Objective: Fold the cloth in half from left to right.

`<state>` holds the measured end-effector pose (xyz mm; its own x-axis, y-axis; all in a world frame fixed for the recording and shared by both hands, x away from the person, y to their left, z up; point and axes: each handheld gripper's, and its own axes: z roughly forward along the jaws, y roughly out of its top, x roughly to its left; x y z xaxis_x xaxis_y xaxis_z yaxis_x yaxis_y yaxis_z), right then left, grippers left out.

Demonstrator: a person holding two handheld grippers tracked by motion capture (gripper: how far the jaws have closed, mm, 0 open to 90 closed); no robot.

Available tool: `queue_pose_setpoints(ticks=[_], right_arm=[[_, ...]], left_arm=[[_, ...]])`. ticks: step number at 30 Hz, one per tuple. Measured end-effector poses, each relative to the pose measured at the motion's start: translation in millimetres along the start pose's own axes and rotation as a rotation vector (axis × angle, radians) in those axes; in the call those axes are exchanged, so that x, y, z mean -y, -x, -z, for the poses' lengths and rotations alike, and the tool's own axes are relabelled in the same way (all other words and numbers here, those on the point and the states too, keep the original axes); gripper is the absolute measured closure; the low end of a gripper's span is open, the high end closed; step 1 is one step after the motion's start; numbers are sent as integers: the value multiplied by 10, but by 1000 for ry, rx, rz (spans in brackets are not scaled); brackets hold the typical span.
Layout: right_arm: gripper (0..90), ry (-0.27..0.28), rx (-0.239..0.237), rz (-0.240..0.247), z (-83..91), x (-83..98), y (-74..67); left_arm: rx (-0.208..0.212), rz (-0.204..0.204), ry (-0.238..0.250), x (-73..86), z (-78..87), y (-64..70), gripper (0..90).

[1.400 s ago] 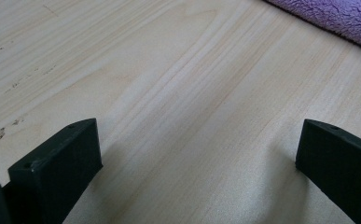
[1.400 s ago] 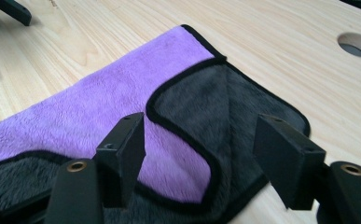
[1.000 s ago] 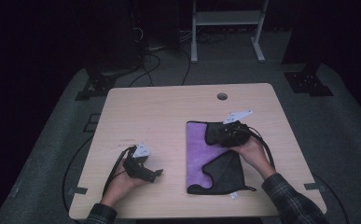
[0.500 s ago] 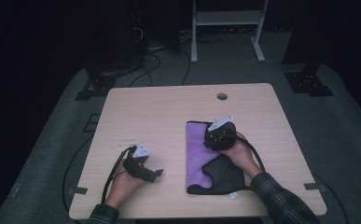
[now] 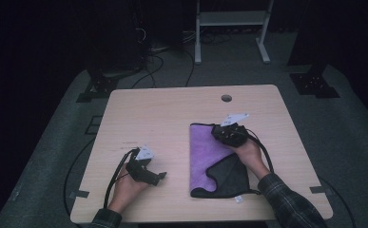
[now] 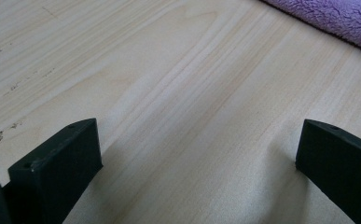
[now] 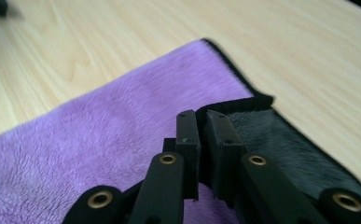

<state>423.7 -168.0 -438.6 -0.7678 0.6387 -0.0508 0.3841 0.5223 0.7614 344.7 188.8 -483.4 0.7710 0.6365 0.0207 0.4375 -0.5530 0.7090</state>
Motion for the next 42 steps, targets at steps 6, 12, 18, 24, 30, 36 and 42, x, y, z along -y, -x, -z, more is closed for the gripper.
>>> queue_pose_setpoints(ticks=[6, 12, 18, 24, 30, 36, 42], right_arm=[[829, 52, 31, -65, 136, 0, 234], [829, 73, 60, -123, 183, 65, 423], [826, 58, 94, -162, 146, 139, 615], [797, 25, 139, -192, 22, 249, 806], [748, -34, 202, -213, -88, 392, 935], [675, -26, 232, -243, -61, 423, 1001], [565, -12, 183, -277, 29, 396, 998]], left_arm=[[-1, 2, 1, -3, -3, 2, 0], [0, 5, 3, -2, -6, 4, 0], [-2, 7, 3, -2, -5, 6, 0], [-7, 11, 3, 0, -3, 11, 0], [-10, 15, 1, 3, 2, 17, 0], [-12, 16, 3, 6, 2, 20, 0], [-11, 16, 4, 6, 2, 20, 0]])
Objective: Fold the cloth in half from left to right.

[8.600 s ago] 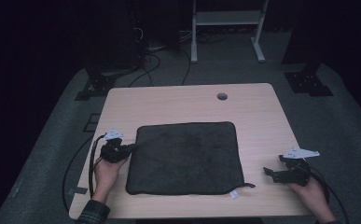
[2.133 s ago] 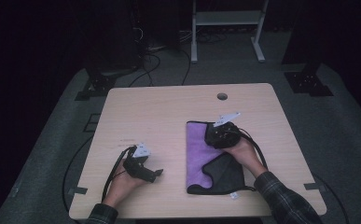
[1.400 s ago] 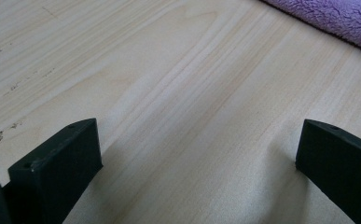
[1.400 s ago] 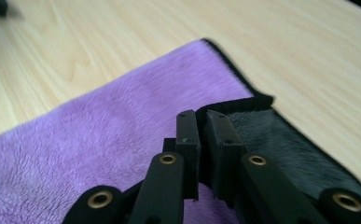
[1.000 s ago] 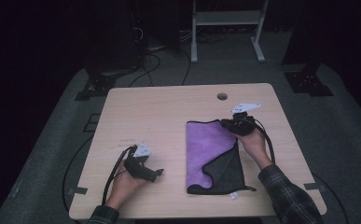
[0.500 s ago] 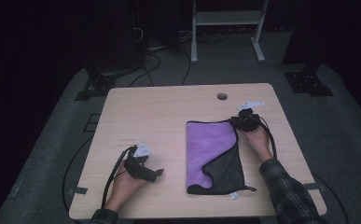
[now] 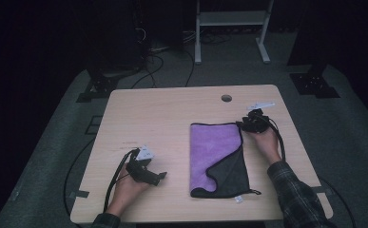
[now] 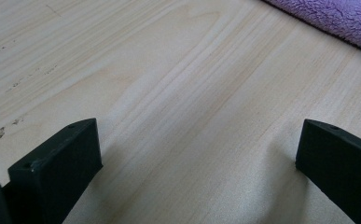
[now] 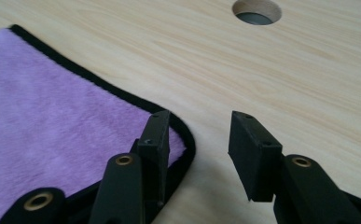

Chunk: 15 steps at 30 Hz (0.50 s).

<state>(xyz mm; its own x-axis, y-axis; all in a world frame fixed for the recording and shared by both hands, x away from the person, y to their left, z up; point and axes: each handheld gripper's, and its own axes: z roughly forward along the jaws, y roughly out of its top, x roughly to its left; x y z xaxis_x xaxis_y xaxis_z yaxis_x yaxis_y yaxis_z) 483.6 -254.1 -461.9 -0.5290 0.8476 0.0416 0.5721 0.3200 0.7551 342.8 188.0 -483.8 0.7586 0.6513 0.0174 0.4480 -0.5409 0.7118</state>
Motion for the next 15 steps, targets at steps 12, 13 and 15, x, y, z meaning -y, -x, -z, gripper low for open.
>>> queue_pose_setpoints(ticks=[12, 13, 15], right_arm=[[511, 14, -90, 31, 334, -35, -352], [511, 22, -101, 33, 363, -38, -389], [511, 27, -117, 47, 416, -42, -468]], left_arm=[[0, 0, 0, 0, 0, 0, 0], [0, 0, 0, 0, 0, 0, 0], [0, 0, 0, 0, 0, 0, 0]])
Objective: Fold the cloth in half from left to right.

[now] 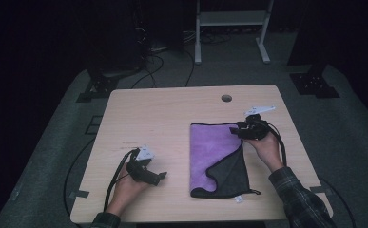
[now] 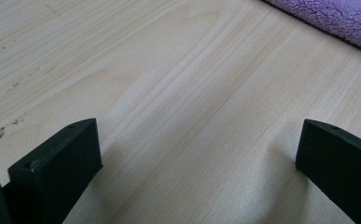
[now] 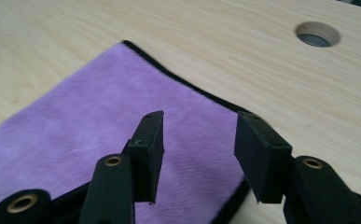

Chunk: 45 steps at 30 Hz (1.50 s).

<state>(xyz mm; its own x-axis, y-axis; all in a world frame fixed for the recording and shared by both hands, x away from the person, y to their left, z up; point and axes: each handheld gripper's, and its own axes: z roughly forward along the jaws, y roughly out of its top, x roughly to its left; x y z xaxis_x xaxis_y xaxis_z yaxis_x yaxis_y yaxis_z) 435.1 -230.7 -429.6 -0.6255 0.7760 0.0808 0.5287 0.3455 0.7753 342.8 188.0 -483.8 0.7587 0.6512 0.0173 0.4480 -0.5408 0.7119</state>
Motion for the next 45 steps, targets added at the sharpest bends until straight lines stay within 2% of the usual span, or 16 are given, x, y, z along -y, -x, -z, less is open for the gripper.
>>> queue_pose_setpoints(ticks=[14, 20, 25, 30, 35, 37, 41, 45], right_arm=[[461, -24, -150, 124, 145, 153, -640], [443, -42, -225, 150, 151, 263, -877], [442, -61, -265, 188, 131, 335, -1068], [436, -92, -281, 243, 38, 404, -1192], [427, -131, -290, 262, -54, 475, -1247], [418, -130, -290, 279, -48, 483, -1262], [380, -123, -328, 292, -29, 490, -1291], [358, -159, -298, 344, -90, 531, -1347]], left_arm=[[1, 0, -3, -1, 2, -1, 0], [1, 0, -3, -1, 2, -1, 0], [1, -1, -3, -1, 3, -1, 0], [1, 0, -3, -2, 3, -1, 0], [1, -1, -3, -1, 3, -1, 0], [1, 0, -3, -1, 3, -1, 0], [0, -2, -3, -2, 3, -2, 0], [0, -3, -3, -2, 3, -2, 0]])
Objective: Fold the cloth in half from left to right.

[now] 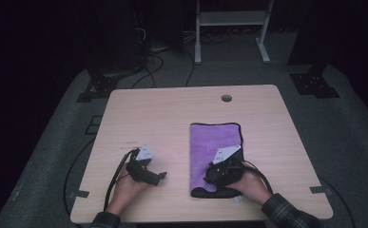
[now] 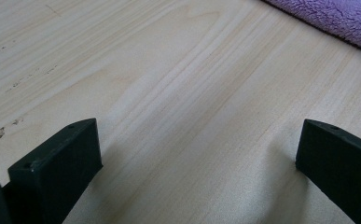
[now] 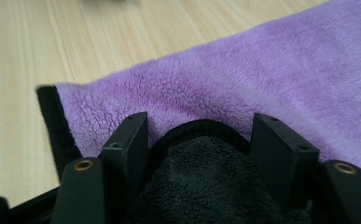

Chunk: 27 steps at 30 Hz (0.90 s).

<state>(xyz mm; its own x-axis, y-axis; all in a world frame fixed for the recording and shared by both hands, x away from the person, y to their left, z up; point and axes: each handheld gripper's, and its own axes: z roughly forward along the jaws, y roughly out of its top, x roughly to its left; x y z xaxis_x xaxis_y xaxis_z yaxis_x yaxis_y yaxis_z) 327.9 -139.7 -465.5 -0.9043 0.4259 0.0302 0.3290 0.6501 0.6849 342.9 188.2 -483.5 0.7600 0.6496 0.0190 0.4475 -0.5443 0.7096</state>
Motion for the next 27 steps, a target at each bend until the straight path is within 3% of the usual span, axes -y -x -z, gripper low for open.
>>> queue_pose_setpoints(ticks=[5, 10, 15, 22, 27], right_arm=[[420, -8, 50, 68, -10, 16, -60], [642, -4, 81, 89, 21, 21, -70], [786, 22, 76, 54, 80, 34, -19], [798, 101, 33, -32, 238, 34, 62], [797, 140, 31, -62, 395, 110, 61]], left_arm=[[0, 0, 0, 0, 0, 0, 0], [0, 3, 0, 1, 0, 2, 0], [0, 3, 0, 0, 0, 2, 0], [0, 0, 0, 0, 0, 0, 0], [0, 0, 0, 0, 0, 0, 0]])
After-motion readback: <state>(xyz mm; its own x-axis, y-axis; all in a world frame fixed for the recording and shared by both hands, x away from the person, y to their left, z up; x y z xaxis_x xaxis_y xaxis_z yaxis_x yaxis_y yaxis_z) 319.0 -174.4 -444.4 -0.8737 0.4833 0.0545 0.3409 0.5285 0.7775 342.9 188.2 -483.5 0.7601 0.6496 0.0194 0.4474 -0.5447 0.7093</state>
